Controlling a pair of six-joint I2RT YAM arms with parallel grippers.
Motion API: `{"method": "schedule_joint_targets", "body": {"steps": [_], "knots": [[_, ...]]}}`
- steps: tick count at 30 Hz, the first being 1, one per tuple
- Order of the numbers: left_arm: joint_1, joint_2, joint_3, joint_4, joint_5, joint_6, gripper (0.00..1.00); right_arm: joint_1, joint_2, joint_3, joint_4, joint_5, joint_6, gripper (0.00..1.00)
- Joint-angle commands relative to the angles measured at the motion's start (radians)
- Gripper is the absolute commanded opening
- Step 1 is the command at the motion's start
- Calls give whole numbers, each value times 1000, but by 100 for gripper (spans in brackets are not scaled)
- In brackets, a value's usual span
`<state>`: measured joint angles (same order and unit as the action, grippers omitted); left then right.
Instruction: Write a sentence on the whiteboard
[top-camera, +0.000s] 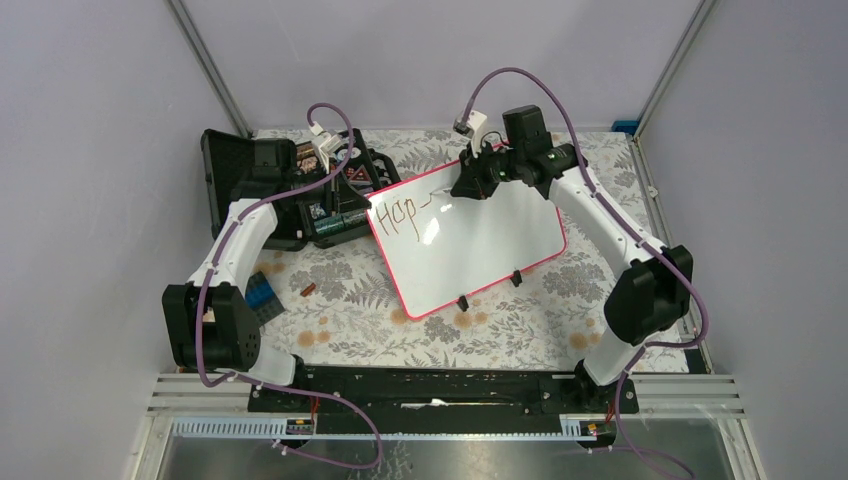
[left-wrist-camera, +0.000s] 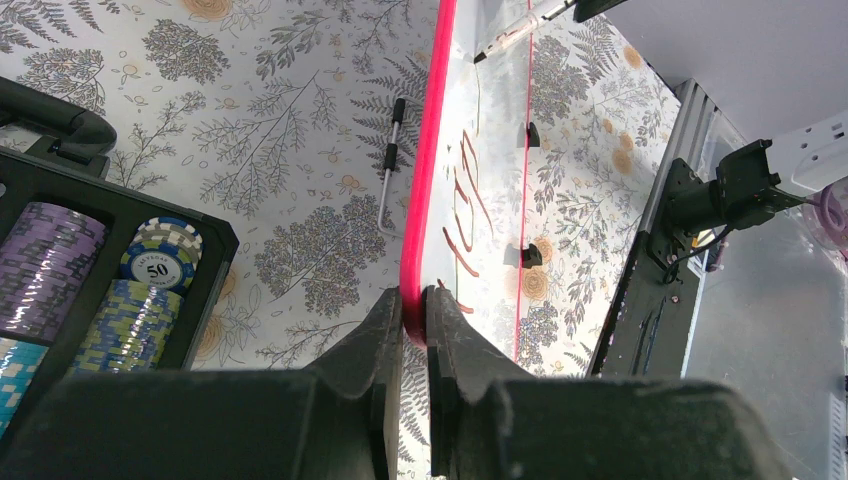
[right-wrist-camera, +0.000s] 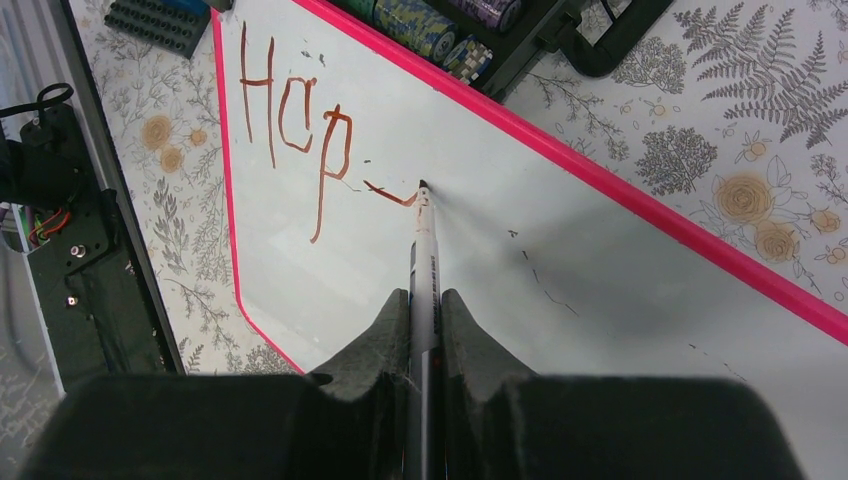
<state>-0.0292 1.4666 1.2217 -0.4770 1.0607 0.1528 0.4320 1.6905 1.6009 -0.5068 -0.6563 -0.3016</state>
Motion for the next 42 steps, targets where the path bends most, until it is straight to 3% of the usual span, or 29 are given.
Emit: {"method": "schedule_joint_targets", "body": {"steps": [1, 18, 42], "knots": [[-26, -21, -1, 11, 7, 51, 0, 20, 26, 52, 13, 16, -4, 0], [-26, -26, -6, 11, 4, 56, 0, 72, 29, 25, 6, 41, -17, 0], [-26, -26, -8, 11, -1, 57, 0, 27, -56, -75, -12, 50, -51, 0]]}}
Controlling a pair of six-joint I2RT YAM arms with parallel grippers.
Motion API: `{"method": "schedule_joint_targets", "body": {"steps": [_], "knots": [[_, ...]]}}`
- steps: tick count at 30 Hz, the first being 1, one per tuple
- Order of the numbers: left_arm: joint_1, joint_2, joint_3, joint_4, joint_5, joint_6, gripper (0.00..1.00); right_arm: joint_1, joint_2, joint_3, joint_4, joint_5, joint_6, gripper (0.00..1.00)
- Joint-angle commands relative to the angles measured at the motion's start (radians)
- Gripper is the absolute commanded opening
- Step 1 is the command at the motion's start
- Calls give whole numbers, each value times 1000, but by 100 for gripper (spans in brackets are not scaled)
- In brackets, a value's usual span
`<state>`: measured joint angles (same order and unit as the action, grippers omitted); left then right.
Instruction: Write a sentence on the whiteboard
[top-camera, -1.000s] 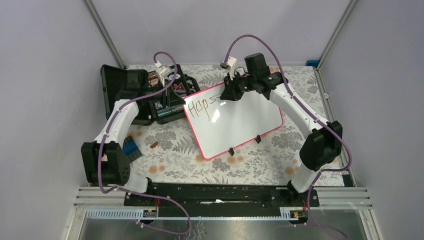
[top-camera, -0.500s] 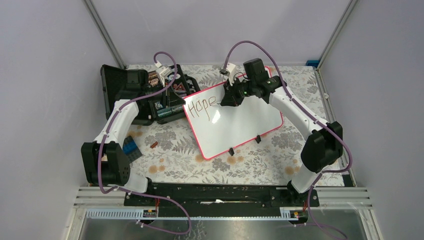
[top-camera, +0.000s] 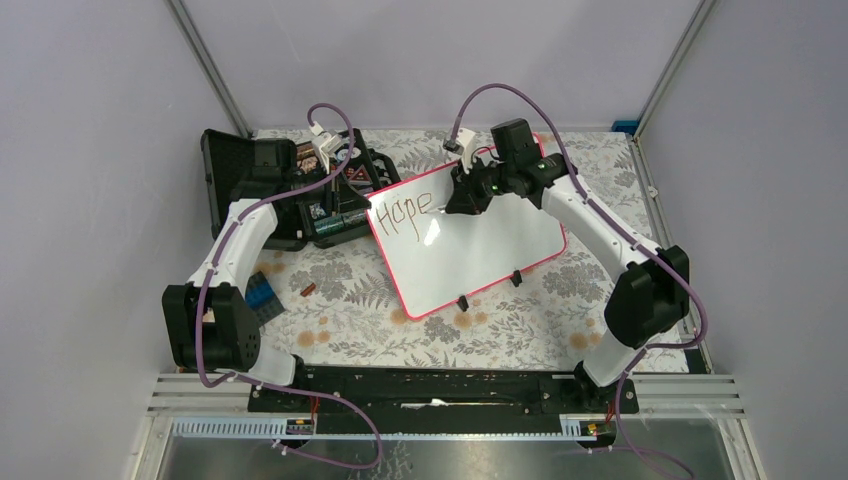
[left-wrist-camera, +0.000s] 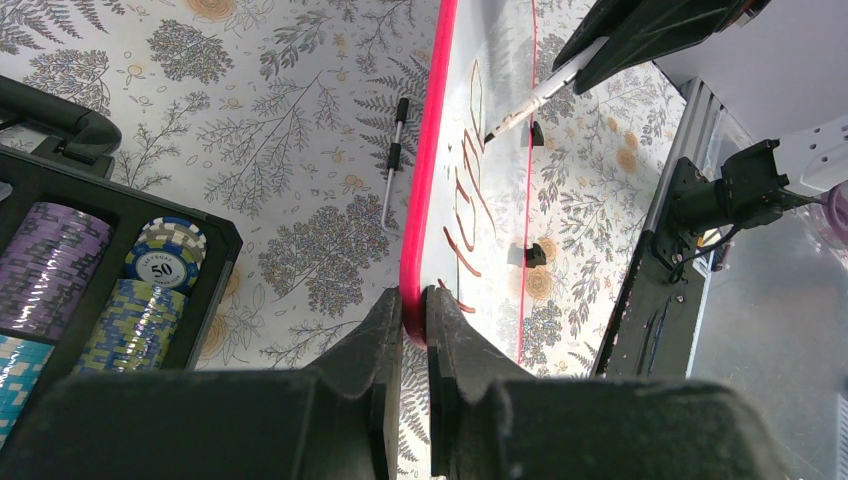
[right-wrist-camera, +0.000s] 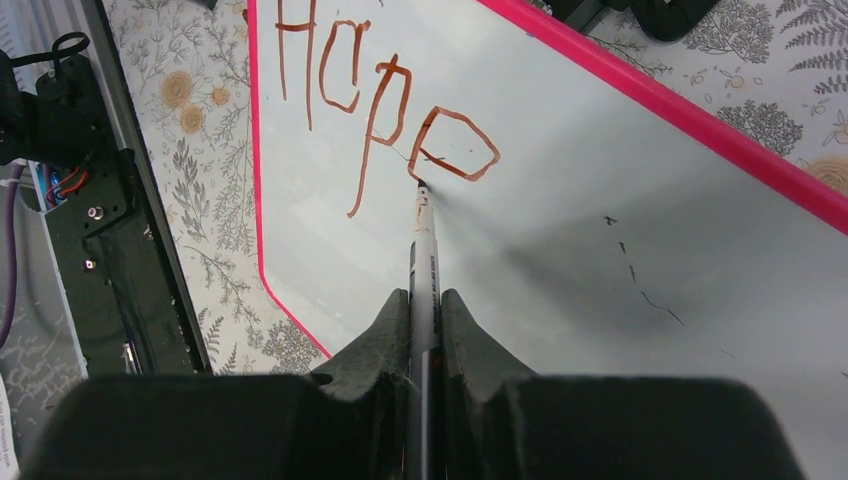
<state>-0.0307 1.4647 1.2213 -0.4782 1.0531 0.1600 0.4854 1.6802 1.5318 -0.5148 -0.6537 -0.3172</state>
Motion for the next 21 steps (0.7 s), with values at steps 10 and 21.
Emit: {"method": "schedule_joint_targets", "body": {"steps": [10, 21], "knots": [[-26, -21, -5, 13, 6, 49, 0, -50, -50, 13, -21, 46, -49, 0], [-29, -23, 12, -8, -2, 52, 0, -47, -80, 44, -47, -25, -42, 0]]}}
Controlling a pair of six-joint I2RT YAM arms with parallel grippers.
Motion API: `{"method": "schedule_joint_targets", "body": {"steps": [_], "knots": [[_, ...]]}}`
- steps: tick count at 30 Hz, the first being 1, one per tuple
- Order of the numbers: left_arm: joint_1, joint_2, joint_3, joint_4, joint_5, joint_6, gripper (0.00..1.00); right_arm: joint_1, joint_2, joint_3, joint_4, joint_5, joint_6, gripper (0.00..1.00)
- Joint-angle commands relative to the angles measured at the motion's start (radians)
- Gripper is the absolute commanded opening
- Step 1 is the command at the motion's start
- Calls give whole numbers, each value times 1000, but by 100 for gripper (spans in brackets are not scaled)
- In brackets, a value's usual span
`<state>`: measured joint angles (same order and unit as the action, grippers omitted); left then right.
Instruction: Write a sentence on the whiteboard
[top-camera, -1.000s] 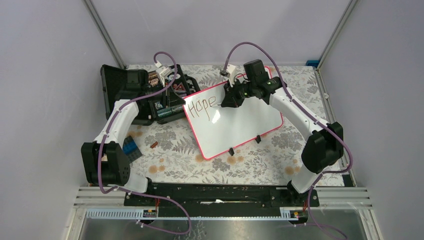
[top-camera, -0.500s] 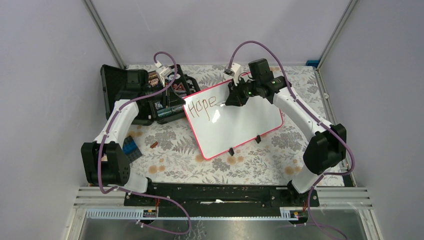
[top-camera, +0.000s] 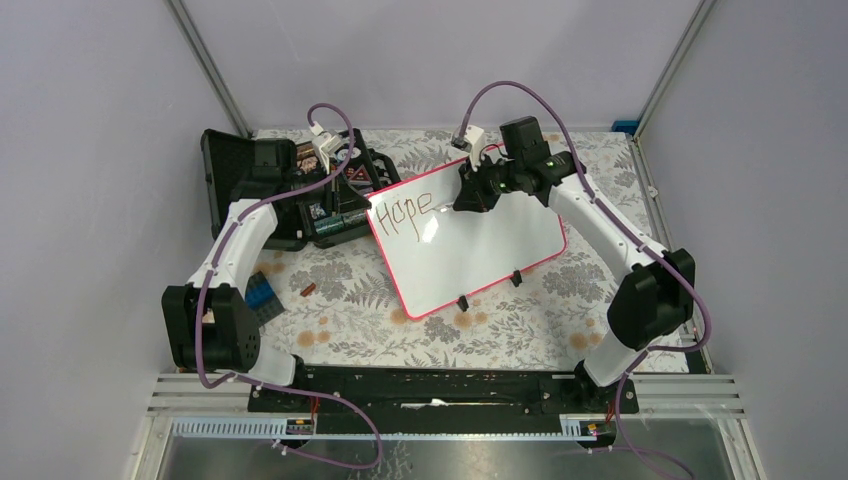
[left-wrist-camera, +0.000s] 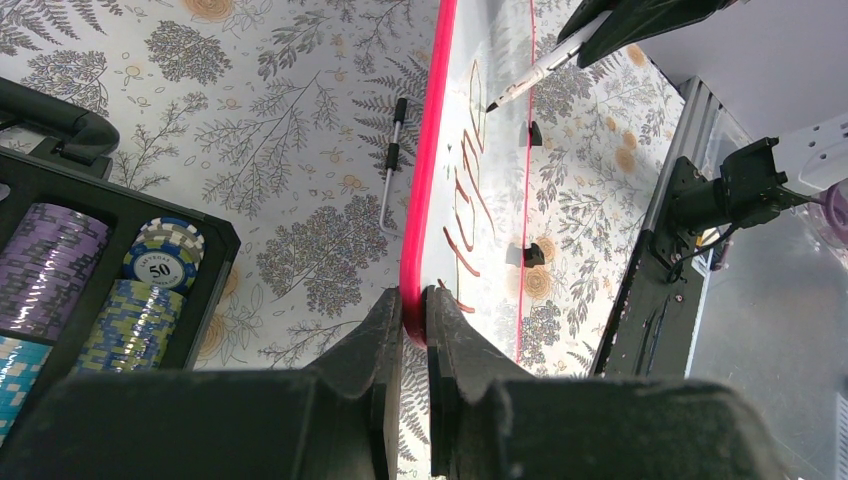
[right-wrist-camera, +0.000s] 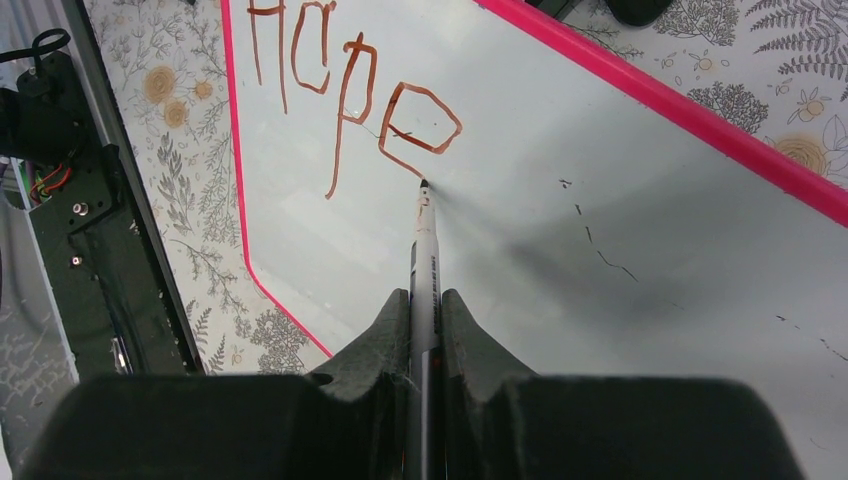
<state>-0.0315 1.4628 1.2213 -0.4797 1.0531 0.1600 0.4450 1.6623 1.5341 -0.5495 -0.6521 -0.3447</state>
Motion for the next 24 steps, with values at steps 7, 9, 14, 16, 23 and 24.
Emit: {"method": "schedule_joint_targets", "body": {"steps": [7, 9, 14, 16, 23, 24], "knots": [[-28, -35, 18, -31, -11, 59, 14, -7, -93, 45, -26, -49, -8, 0], [-28, -42, 18, -38, -11, 59, 21, -8, -102, 42, -27, -48, -8, 0], [-28, -57, 18, -68, -13, 66, 38, -45, -107, 39, -29, -66, -4, 0], [-28, -62, 15, -75, -13, 68, 42, -59, -111, 32, -28, -72, -12, 0], [-30, -61, -6, -75, -6, 70, 41, -73, -102, 18, -25, -49, -40, 0], [-31, -59, -5, -76, -4, 70, 40, -74, -99, 17, -22, -46, -43, 0]]}}
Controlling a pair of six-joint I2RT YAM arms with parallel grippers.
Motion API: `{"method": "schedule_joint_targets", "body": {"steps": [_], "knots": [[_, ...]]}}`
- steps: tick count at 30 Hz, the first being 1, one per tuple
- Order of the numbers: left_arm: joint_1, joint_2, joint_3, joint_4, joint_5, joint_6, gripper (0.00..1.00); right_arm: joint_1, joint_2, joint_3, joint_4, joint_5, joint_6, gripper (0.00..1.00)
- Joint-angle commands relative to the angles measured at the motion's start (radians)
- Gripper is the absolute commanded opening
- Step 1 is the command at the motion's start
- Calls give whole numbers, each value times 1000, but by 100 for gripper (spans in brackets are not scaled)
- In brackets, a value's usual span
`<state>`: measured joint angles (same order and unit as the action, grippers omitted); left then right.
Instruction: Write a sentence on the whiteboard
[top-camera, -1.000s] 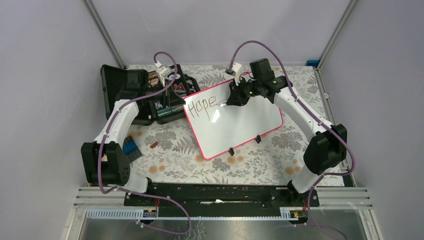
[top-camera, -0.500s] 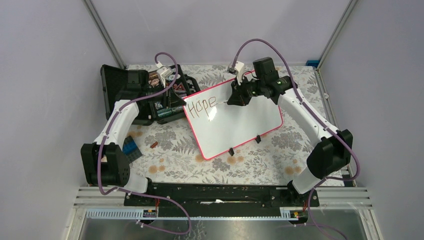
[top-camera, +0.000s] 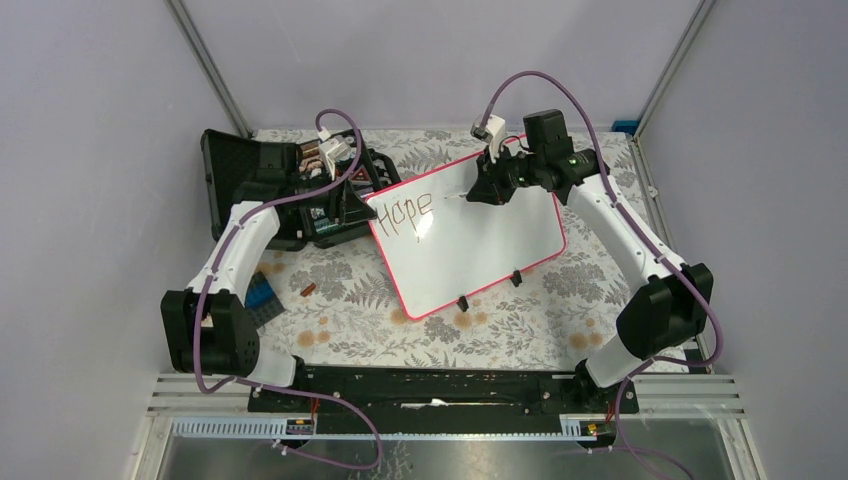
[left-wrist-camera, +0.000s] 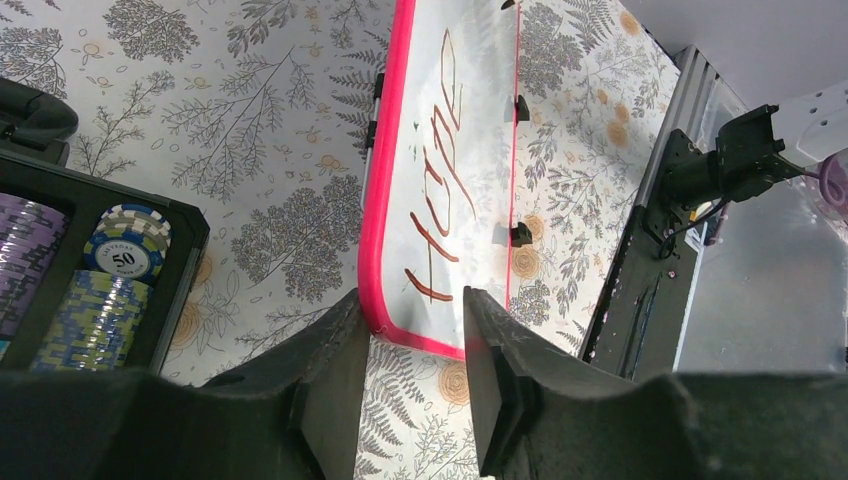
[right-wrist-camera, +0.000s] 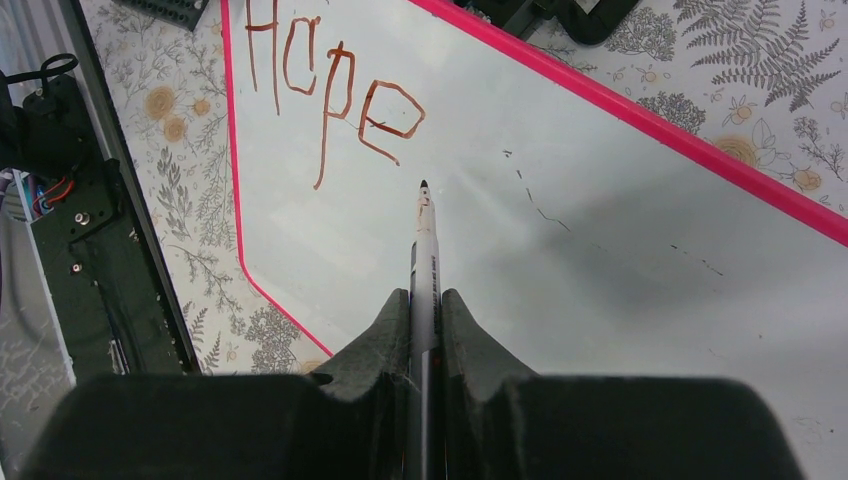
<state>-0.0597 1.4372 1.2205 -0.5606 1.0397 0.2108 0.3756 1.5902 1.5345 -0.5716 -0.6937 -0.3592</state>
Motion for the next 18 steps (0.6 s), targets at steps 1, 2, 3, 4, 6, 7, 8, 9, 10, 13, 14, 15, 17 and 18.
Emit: {"method": "schedule_joint_targets", "body": {"steps": [1, 2, 3, 4, 6, 7, 8, 9, 10, 13, 14, 15, 17, 18], "knots": [[-3, -32, -4, 7, 10, 19, 38, -4, -26, 14, 9, 0, -29, 0], [-5, -29, -2, 6, 10, 19, 37, -4, -25, 12, 16, 1, -29, 0], [-6, -28, 1, 7, 11, 19, 35, -4, -24, 12, 22, -2, -28, 0], [-7, -25, 3, 7, 10, 18, 34, -5, -21, 16, 24, -5, -25, 0], [-9, -22, 7, 7, 7, 17, 31, -4, -12, 25, 23, -13, -19, 0], [-10, -20, 7, 7, 6, 17, 30, -4, -8, 26, 24, -15, -18, 0], [-12, -19, 7, 7, 4, 18, 29, -3, -5, 28, 24, -15, -18, 0], [-12, -18, 7, 7, 2, 18, 29, -2, -2, 29, 24, -16, -18, 0], [-14, -18, 7, 7, 2, 18, 28, -3, 3, 29, 24, -16, -18, 0], [-14, -16, 9, 7, 0, 17, 23, -1, 8, 29, 24, -18, -20, 0], [-15, -14, 9, 7, -1, 17, 22, 0, 8, 30, 23, -17, -20, 0], [-15, -13, 10, 7, 0, 17, 19, 0, 10, 33, 23, -14, -22, 0], [-16, -9, 11, 6, -2, 18, 15, 1, 17, 41, 24, 6, -21, 0], [-17, -9, 11, 7, -2, 18, 13, 0, 22, 46, 24, 18, -22, 0]]}}
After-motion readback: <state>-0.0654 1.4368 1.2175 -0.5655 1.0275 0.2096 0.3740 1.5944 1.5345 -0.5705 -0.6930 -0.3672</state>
